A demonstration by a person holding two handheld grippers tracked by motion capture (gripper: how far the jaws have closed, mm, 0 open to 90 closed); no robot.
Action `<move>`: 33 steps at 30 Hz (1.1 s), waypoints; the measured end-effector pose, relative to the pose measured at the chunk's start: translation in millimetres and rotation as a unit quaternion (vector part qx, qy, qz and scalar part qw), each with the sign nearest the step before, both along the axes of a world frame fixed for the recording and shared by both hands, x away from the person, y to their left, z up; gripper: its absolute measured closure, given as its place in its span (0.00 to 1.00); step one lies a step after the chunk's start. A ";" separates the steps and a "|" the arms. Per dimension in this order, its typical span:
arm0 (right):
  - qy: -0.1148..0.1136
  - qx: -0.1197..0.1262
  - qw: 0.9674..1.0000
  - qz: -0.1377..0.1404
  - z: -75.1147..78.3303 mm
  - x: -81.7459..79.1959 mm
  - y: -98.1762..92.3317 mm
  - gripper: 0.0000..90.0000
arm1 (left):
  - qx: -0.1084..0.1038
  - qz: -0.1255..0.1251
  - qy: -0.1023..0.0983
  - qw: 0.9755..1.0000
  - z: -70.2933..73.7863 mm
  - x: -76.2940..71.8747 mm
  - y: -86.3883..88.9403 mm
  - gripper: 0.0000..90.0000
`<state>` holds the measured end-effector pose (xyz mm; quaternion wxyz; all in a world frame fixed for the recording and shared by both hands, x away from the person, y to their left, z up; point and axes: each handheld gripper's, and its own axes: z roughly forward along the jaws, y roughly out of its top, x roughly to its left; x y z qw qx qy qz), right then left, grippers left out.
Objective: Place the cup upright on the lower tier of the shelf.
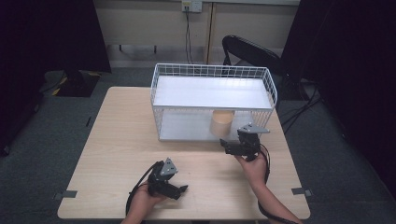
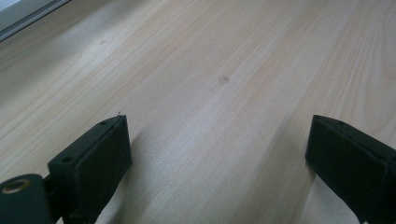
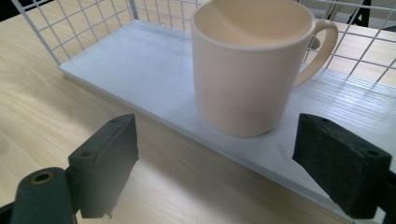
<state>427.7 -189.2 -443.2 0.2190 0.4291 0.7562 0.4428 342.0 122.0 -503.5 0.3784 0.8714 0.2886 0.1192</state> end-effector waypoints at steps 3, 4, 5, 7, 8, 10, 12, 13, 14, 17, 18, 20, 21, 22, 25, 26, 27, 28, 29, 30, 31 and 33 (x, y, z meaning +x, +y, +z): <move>0.001 -0.003 1.000 0.011 0.2 -4.3 -0.5 0.15 | 0.000 0.000 0.000 1.000 0.0 0.1 0.0 0.07; 0.002 -0.002 1.000 0.017 -0.1 -5.7 -1.0 0.15 | 0.000 -0.001 0.001 1.000 0.2 0.1 0.2 0.07; 0.004 -0.003 1.000 0.020 -0.4 -7.0 -1.4 0.15 | 0.001 -0.002 0.002 1.000 0.3 0.1 0.2 0.07; 0.008 -0.006 1.000 0.027 -1.4 -9.8 -2.5 0.15 | 0.001 -0.002 0.002 1.000 0.3 0.1 0.2 0.07; 0.011 -0.007 0.999 0.030 -2.0 -10.9 -3.1 0.15 | 0.001 -0.002 0.002 1.000 0.3 0.1 0.2 0.07; 0.011 -0.011 0.999 0.034 -3.1 -12.8 -4.8 0.15 | 0.001 -0.001 0.002 1.000 0.3 0.1 0.2 0.07; 0.012 -0.011 0.999 0.038 -3.5 -14.5 -7.1 0.15 | 0.000 -0.001 0.001 1.000 0.2 0.1 0.1 0.07; 0.014 -0.012 0.999 0.040 -3.6 -15.7 -8.0 0.15 | 0.000 -0.001 0.001 1.000 0.1 0.1 0.1 0.07; 0.013 -0.014 0.999 0.041 -4.0 -16.6 -9.4 0.15 | 0.000 -0.001 0.001 1.000 0.2 0.1 0.1 0.07; 0.015 -0.014 0.999 0.041 -5.3 -19.4 -13.5 0.15 | 0.000 0.000 0.000 1.000 0.0 0.1 0.0 0.07; 0.016 -0.012 0.999 0.042 -5.8 -20.1 -15.1 0.15 | -0.001 0.000 0.001 1.000 0.0 0.0 -0.1 0.07; 0.015 -0.014 0.999 0.044 -6.5 -21.9 -18.2 0.15 | 0.000 -0.001 0.000 1.000 0.0 0.1 0.0 0.07; 0.013 -0.017 0.999 0.045 -7.2 -23.6 -20.8 0.15 | -0.001 0.000 0.001 1.000 0.0 0.0 -0.1 0.07; 0.011 -0.018 0.999 0.043 -7.5 -24.3 -22.2 0.15 | 0.000 -0.001 0.000 1.000 0.0 0.1 0.0 0.07; 0.015 -0.016 0.999 0.044 -8.7 -25.6 -25.8 0.15 | 0.000 0.000 0.001 1.000 0.0 0.0 -0.1 0.07; 0.014 -0.018 0.999 0.044 -9.4 -26.3 -27.5 0.15 | 0.000 0.000 0.000 1.000 0.0 0.1 0.0 0.07; 0.015 -0.017 0.999 0.043 -9.9 -27.1 -29.1 0.15 | -0.001 0.000 0.001 1.000 0.0 0.0 -0.1 0.07; 0.017 -0.017 0.999 0.043 -10.3 -27.9 -31.0 0.15 | 0.000 0.000 0.000 1.000 0.0 0.0 -0.1 0.07; 0.017 -0.018 0.999 0.043 -10.9 -28.9 -32.8 0.15 | -0.001 0.000 0.001 1.000 0.0 0.0 -0.1 0.07; 0.017 -0.017 0.999 0.044 -11.8 -30.6 -35.5 0.15 | -0.001 0.000 0.000 1.000 0.0 0.0 -0.1 0.07; 0.017 -0.018 0.999 0.044 -12.3 -31.5 -36.8 0.15 | 0.000 0.000 0.000 1.000 0.0 0.0 -0.1 0.07; 0.019 -0.017 0.999 0.046 -12.8 -32.3 -37.9 0.15 | 0.000 0.000 0.000 1.000 0.0 0.0 -0.1 0.07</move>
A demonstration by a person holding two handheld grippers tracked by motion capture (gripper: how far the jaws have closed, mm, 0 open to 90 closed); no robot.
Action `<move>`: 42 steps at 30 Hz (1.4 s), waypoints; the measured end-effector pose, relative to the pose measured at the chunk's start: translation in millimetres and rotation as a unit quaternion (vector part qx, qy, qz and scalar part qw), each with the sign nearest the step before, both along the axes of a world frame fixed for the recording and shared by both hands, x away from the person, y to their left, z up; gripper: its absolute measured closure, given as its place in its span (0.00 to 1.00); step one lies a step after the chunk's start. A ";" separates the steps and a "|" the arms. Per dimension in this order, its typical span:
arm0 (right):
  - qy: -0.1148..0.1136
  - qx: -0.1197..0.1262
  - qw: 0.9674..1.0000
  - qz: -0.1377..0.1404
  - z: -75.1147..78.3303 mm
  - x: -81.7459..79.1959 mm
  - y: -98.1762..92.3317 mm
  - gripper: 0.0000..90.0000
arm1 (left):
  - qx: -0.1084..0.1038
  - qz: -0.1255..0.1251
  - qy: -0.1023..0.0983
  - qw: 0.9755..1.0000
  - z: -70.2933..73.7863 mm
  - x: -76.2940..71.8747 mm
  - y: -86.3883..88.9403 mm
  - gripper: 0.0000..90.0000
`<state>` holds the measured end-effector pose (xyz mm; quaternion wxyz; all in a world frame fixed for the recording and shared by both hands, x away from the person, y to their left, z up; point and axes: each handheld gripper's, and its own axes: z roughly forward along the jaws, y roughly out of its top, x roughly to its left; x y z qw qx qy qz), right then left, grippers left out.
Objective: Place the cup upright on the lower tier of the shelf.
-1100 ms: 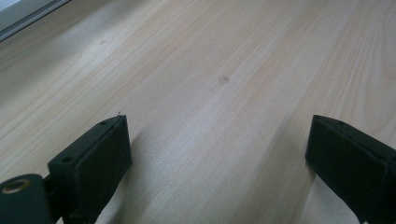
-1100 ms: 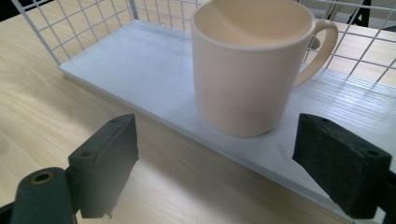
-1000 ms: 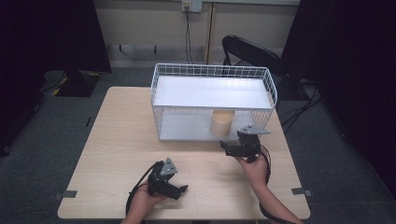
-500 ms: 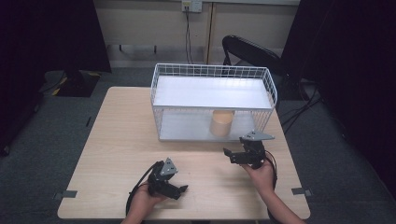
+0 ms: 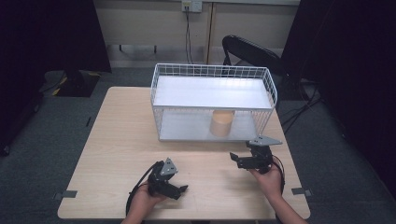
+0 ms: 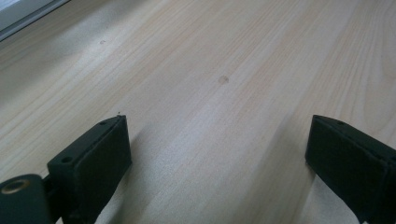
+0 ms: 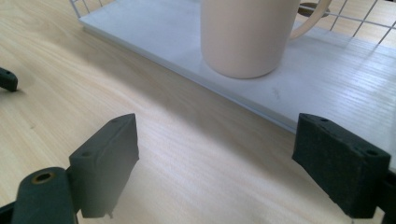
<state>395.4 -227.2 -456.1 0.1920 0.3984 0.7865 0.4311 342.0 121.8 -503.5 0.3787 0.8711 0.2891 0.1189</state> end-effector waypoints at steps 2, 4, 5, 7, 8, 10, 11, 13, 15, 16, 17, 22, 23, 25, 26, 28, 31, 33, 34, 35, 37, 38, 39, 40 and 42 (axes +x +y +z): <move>0.000 -0.002 1.000 0.002 -1.1 -2.2 -2.5 0.15 | 0.000 0.000 0.000 1.000 0.0 0.0 0.0 0.07; 0.004 -0.003 1.000 0.005 -2.7 -5.9 -5.7 0.15 | 0.000 0.000 0.000 1.000 0.0 0.0 0.0 0.07; 0.004 -0.003 1.000 0.005 -2.7 -5.9 -5.7 0.15 | 0.000 0.000 0.000 1.000 0.0 0.0 0.0 0.07; 0.005 -0.005 1.000 0.008 -4.5 -9.3 -8.8 0.15 | 0.000 0.000 0.000 1.000 0.0 0.0 0.0 0.07; 0.005 -0.005 1.000 0.008 -4.5 -9.3 -8.8 0.15 | 0.000 0.000 0.000 1.000 0.0 0.0 0.0 0.07; 0.007 -0.006 1.000 0.010 -5.9 -11.5 -11.0 0.15 | 0.000 0.000 0.000 1.000 0.0 0.0 0.0 0.07; 0.008 -0.008 1.000 0.012 -7.2 -13.3 -13.3 0.15 | 0.000 0.000 0.000 1.000 0.0 0.0 0.0 0.07; 0.009 -0.009 1.000 0.012 -8.3 -15.3 -16.0 0.15 | 0.000 0.000 0.000 1.000 0.0 0.0 0.0 0.07; 0.010 -0.009 1.000 0.013 -9.0 -16.1 -17.3 0.15 | 0.000 0.000 0.000 1.000 0.0 0.0 -0.1 0.07; 0.010 -0.011 1.000 0.012 -10.3 -17.8 -20.0 0.15 | 0.000 0.000 0.000 1.000 0.0 0.0 0.0 0.07; 0.010 -0.011 1.000 0.012 -10.3 -17.8 -20.0 0.15 | 0.000 0.000 0.000 1.000 0.0 0.0 0.0 0.07; 0.015 -0.016 1.000 0.011 -13.5 -21.0 -27.8 0.15 | 0.000 0.000 0.000 1.000 0.0 0.0 0.0 0.07; 0.014 -0.017 1.000 0.010 -13.9 -21.4 -28.8 0.15 | 0.000 0.000 0.000 1.000 0.0 0.0 0.0 0.07; 0.014 -0.018 1.000 0.010 -14.7 -22.8 -30.7 0.15 | 0.000 0.000 0.000 1.000 0.0 0.0 0.0 0.07; 0.013 -0.019 1.000 0.009 -15.3 -23.5 -31.6 0.15 | 0.000 0.000 0.000 1.000 0.0 0.0 0.0 0.07; 0.015 -0.021 1.000 0.010 -16.8 -25.0 -33.8 0.15 | 0.000 0.000 0.000 1.000 0.0 0.0 -0.1 0.07; 0.016 -0.022 1.000 0.008 -19.6 -27.5 -37.3 0.15 | 0.000 0.001 0.000 1.000 0.0 -0.1 -0.1 0.07; 0.019 -0.022 1.000 0.007 -22.1 -29.2 -39.7 0.15 | 0.000 0.001 -0.001 1.000 0.0 -0.2 -0.2 0.07; 0.018 -0.024 1.000 0.007 -23.3 -29.8 -41.0 0.15 | 0.000 0.001 -0.001 1.000 -0.1 -0.2 -0.2 0.07; 0.020 -0.024 0.999 0.008 -24.4 -30.4 -42.0 0.15 | 0.000 0.001 -0.001 1.000 0.0 -0.2 -0.2 0.07; 0.020 -0.028 0.999 0.008 -26.3 -31.7 -43.8 0.15 | 0.000 0.001 -0.001 1.000 -0.1 -0.2 -0.2 0.07; 0.020 -0.029 0.999 0.008 -27.1 -32.5 -44.4 0.15 | 0.000 0.001 -0.001 1.000 -0.1 -0.2 -0.2 0.07; 0.021 -0.030 0.999 0.009 -28.1 -33.3 -45.2 0.15 | 0.000 0.001 -0.001 1.000 -0.1 -0.2 -0.2 0.07; 0.022 -0.034 0.999 0.011 -29.4 -34.2 -45.6 0.15 | 0.000 0.002 -0.001 1.000 -0.1 -0.3 -0.2 0.07; 0.023 -0.043 0.999 0.016 -32.8 -36.5 -46.2 0.15 | 0.000 0.002 -0.001 1.000 0.0 -0.3 -0.2 0.07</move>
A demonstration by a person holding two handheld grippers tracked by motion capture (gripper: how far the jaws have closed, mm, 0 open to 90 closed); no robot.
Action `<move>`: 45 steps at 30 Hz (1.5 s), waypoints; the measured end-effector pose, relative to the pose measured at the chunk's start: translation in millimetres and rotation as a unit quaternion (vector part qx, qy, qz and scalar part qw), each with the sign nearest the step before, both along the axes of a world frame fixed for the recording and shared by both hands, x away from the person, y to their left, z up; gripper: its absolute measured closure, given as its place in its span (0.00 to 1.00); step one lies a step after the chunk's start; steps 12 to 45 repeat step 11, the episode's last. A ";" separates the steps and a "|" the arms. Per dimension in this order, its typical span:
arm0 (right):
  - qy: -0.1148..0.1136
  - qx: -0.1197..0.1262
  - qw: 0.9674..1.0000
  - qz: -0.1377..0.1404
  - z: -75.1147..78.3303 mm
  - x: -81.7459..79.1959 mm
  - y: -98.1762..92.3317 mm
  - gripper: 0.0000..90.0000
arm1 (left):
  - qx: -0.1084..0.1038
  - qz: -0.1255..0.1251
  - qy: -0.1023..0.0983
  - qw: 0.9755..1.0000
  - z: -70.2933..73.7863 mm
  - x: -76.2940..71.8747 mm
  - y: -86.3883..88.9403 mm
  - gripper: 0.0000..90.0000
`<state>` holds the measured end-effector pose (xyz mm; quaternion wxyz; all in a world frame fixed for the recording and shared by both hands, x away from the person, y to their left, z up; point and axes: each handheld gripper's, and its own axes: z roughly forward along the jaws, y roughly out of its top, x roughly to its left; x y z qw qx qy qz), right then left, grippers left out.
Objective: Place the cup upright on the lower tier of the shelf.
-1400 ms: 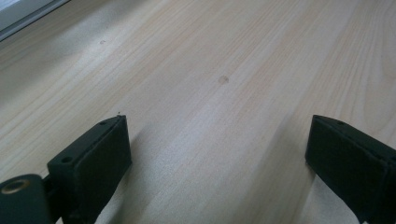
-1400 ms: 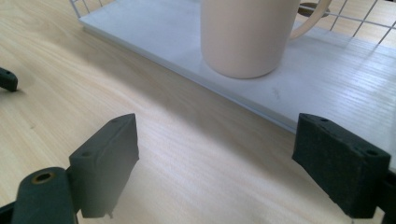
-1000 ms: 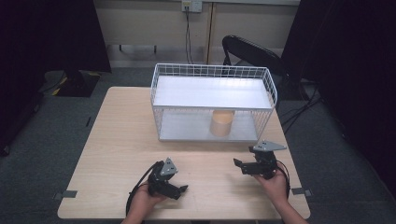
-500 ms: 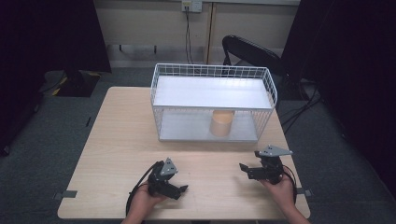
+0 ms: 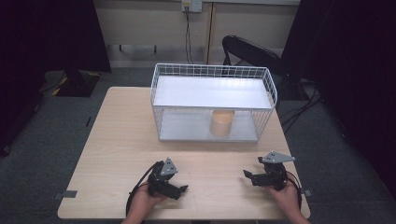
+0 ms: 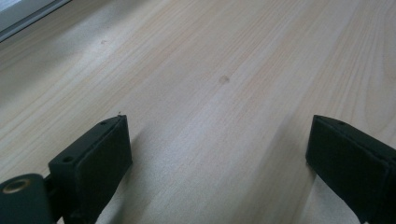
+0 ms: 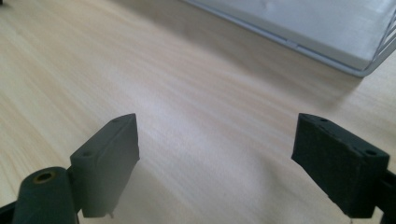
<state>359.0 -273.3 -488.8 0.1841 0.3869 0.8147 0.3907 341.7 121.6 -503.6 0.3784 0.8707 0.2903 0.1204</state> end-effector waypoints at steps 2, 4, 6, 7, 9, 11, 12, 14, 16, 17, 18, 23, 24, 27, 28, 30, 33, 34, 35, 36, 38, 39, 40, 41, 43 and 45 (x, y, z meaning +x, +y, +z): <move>0.003 -0.007 1.000 0.001 -3.7 -1.7 -0.6 0.15 | 0.000 0.000 0.000 1.000 0.0 0.0 0.0 0.07; 0.002 -0.013 1.000 0.000 -6.7 -3.0 -1.1 0.15 | 0.000 0.000 0.000 1.000 0.0 0.0 0.0 0.07; 0.002 -0.012 1.000 0.001 -8.1 -3.2 -1.4 0.15 | 0.000 0.001 0.000 1.000 0.0 -0.1 -0.1 0.07; 0.004 -0.013 1.000 0.002 -10.4 -3.1 -1.8 0.15 | 0.000 0.001 0.000 1.000 0.0 -0.1 -0.1 0.07; 0.007 -0.015 1.000 0.002 -11.9 -3.2 -1.5 0.16 | 0.000 0.001 0.000 1.000 0.0 -0.2 -0.1 0.07; 0.002 -0.013 1.000 0.003 -11.5 -4.0 -1.3 0.16 | 0.000 0.001 0.000 1.000 0.0 -0.1 -0.1 0.07; 0.002 -0.013 1.000 0.003 -11.5 -4.0 -1.3 0.16 | 0.000 0.001 0.000 1.000 0.0 -0.1 -0.1 0.07; 0.002 -0.013 1.000 0.003 -11.5 -4.0 -1.3 0.16 | 0.000 0.001 0.000 1.000 0.0 -0.1 -0.1 0.07; 0.002 -0.013 1.000 0.003 -11.5 -4.0 -1.3 0.16 | 0.000 0.001 0.000 1.000 0.0 -0.1 -0.1 0.07; 0.002 -0.013 1.000 0.003 -11.5 -4.0 -1.3 0.16 | 0.000 0.001 0.000 1.000 0.0 -0.1 -0.1 0.07; 0.002 -0.013 1.000 0.003 -11.5 -4.0 -1.3 0.16 | 0.000 0.001 0.000 1.000 0.0 -0.1 -0.1 0.07; 0.002 -0.013 1.000 0.003 -11.5 -4.0 -1.3 0.16 | 0.000 0.001 0.000 1.000 0.0 -0.1 -0.1 0.07; 0.002 -0.013 1.000 0.003 -11.5 -4.0 -1.3 0.16 | 0.000 0.001 0.000 1.000 0.0 -0.1 -0.1 0.07; 0.002 -0.013 1.000 0.003 -11.5 -4.0 -1.3 0.16 | 0.000 0.001 0.000 1.000 0.0 -0.1 -0.1 0.07; 0.002 -0.013 1.000 0.003 -11.5 -4.0 -1.3 0.16 | 0.000 0.001 0.000 1.000 0.0 -0.1 -0.1 0.07; 0.002 -0.013 1.000 0.003 -11.5 -4.0 -1.3 0.16 | 0.000 0.001 0.000 1.000 0.0 -0.1 -0.1 0.07; 0.002 -0.013 1.000 0.003 -11.5 -4.0 -1.3 0.16 | 0.000 0.001 0.000 1.000 0.0 -0.1 -0.1 0.07; 0.002 -0.013 1.000 0.003 -11.5 -4.0 -1.3 0.16 | 0.000 0.001 0.000 1.000 0.0 -0.1 -0.1 0.07; 0.002 -0.013 1.000 0.003 -11.5 -4.0 -1.3 0.16 | 0.000 0.001 0.000 1.000 0.0 -0.1 -0.1 0.07; 0.002 -0.013 1.000 0.003 -11.5 -4.0 -1.3 0.16 | 0.000 0.001 0.000 1.000 0.0 -0.1 -0.1 0.07; 0.002 -0.013 1.000 0.003 -11.5 -4.0 -1.3 0.16 | 0.000 0.001 0.000 1.000 0.0 -0.1 -0.1 0.07; 0.002 -0.013 1.000 0.003 -11.5 -4.0 -1.3 0.16 | 0.000 0.001 0.000 1.000 0.0 -0.1 -0.1 0.07; 0.002 -0.013 1.000 0.003 -11.5 -4.0 -1.3 0.16 | 0.000 0.001 0.000 1.000 0.0 -0.1 -0.1 0.07; 0.002 -0.013 1.000 0.003 -11.5 -4.0 -1.3 0.16 | 0.000 0.001 0.000 1.000 0.0 -0.1 -0.1 0.07; 0.002 -0.013 1.000 0.003 -11.5 -4.0 -1.3 0.16 | 0.000 0.001 0.000 1.000 0.0 -0.1 -0.1 0.07; 0.002 -0.013 1.000 0.003 -11.5 -4.0 -1.3 0.16 | 0.000 0.001 0.000 1.000 0.0 -0.1 -0.1 0.07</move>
